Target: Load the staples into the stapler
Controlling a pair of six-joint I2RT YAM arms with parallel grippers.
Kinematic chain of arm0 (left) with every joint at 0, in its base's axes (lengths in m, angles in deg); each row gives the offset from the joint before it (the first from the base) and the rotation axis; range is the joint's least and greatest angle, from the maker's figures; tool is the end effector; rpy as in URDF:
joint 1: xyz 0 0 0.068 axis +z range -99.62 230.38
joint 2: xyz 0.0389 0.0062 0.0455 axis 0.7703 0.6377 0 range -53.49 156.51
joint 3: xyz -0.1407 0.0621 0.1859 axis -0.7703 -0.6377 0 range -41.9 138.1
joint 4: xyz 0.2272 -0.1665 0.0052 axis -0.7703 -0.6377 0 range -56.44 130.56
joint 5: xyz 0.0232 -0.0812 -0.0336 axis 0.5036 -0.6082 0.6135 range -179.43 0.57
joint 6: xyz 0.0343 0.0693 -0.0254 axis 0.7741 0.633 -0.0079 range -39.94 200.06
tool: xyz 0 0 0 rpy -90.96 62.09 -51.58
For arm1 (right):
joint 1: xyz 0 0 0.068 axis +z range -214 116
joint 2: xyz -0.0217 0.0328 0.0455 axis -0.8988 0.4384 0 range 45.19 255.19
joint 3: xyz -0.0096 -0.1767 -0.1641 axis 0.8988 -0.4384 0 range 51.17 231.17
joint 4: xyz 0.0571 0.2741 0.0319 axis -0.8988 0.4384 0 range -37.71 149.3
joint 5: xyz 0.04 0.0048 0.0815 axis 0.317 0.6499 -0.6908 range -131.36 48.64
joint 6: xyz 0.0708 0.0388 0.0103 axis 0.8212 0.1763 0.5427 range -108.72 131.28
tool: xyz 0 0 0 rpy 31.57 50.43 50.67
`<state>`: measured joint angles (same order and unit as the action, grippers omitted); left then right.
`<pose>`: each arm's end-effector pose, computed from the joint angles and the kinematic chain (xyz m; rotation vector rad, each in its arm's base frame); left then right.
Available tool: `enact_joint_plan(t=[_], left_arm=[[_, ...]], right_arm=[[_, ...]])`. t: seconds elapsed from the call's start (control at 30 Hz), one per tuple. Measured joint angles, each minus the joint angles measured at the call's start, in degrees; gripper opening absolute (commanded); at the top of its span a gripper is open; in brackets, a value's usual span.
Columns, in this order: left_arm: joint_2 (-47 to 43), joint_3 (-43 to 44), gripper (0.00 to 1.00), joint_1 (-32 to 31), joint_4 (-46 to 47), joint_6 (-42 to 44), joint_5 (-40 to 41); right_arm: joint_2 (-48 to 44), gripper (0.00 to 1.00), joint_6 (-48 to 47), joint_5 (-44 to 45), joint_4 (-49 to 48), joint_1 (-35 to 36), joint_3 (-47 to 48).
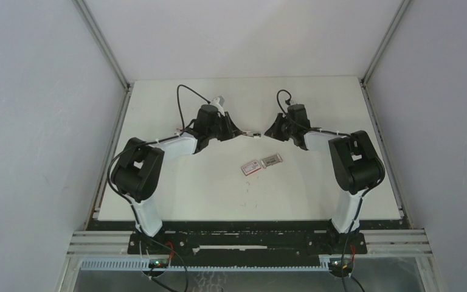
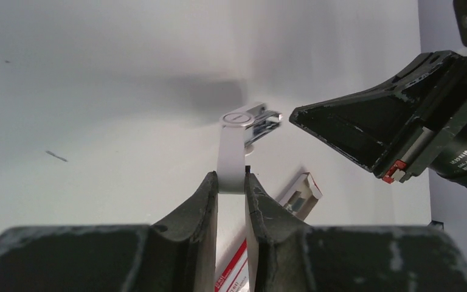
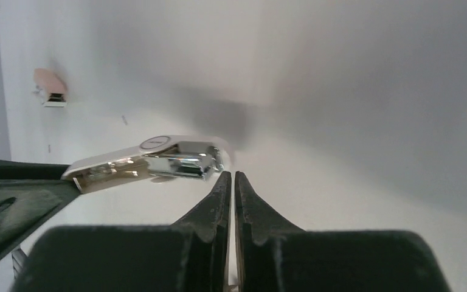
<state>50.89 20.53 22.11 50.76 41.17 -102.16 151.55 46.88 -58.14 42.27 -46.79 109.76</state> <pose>0.3778 -0.2208 0.1288 -0.0690 2.2528 -0.9024 0.3958 0.1440 0.0917 0.2053 2.3180 0.8127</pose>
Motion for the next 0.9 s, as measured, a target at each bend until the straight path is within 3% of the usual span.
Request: enact_joint_plan(t=[0.4,0.63,0.77,0.9], left_arm=[[0.1,-1.4,0.18,3.3,0.4,-1.3,0.0],[1.4,-1.4,0.23,3.6,-0.1,-2.6,0.1],[2.2,-1.2,0.34,4.1,-0.2,-3.5,0.0],[2.4,-1.2,0.55,4.4,-0.2,-3.7,0.1]], right_arm=[[4.9,0.00,1.4,-0.4,1.7,-3.1,1.5],[4.7,0.05,1.3,-0.9,2.9,-3.1,1.8],[2.9,0.09,0.9,-0.6,5.1,-3.1,1.7],[-2.4,0.16,0.1,0.0,6.6,-3.1,1.0]])
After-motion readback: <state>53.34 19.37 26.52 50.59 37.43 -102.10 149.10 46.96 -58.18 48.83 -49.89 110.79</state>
